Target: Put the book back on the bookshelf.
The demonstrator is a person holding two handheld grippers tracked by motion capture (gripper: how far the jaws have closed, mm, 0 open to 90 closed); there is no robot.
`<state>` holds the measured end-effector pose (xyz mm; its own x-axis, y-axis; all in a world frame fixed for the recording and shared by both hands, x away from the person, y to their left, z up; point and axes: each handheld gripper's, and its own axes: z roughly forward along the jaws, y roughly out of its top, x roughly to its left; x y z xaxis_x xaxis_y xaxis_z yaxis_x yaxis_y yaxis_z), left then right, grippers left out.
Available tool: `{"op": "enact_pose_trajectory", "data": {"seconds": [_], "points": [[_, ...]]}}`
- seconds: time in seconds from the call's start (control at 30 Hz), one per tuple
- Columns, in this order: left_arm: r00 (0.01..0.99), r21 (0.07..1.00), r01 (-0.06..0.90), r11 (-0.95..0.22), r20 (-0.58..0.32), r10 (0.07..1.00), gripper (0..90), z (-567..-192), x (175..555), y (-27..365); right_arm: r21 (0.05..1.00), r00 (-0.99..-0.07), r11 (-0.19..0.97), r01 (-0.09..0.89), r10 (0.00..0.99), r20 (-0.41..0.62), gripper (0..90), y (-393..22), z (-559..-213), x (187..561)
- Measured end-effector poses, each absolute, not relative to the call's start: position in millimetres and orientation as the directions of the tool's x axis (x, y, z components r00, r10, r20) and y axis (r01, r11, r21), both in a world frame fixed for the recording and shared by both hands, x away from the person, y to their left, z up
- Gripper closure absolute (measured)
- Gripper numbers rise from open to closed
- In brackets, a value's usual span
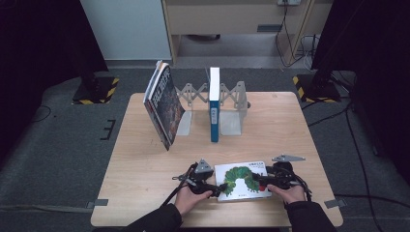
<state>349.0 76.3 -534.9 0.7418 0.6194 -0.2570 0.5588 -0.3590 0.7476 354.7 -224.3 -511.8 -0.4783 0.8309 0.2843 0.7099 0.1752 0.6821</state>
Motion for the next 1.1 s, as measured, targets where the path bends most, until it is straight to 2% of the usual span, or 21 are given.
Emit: {"op": "enact_pose_trajectory", "data": {"seconds": [0.67,1.1], "points": [[0.746,0.749,0.564,-0.348,-0.282,0.604,15.5,-536,352,77,0.744,-0.473,0.072,0.664,0.811,0.344,26.6,-226,-500,357],[0.747,0.747,0.566,-0.349,-0.285,0.6,8.0,-537,352,75,0.766,-0.469,0.009,0.643,0.795,0.385,28.0,-227,-495,355]]}}
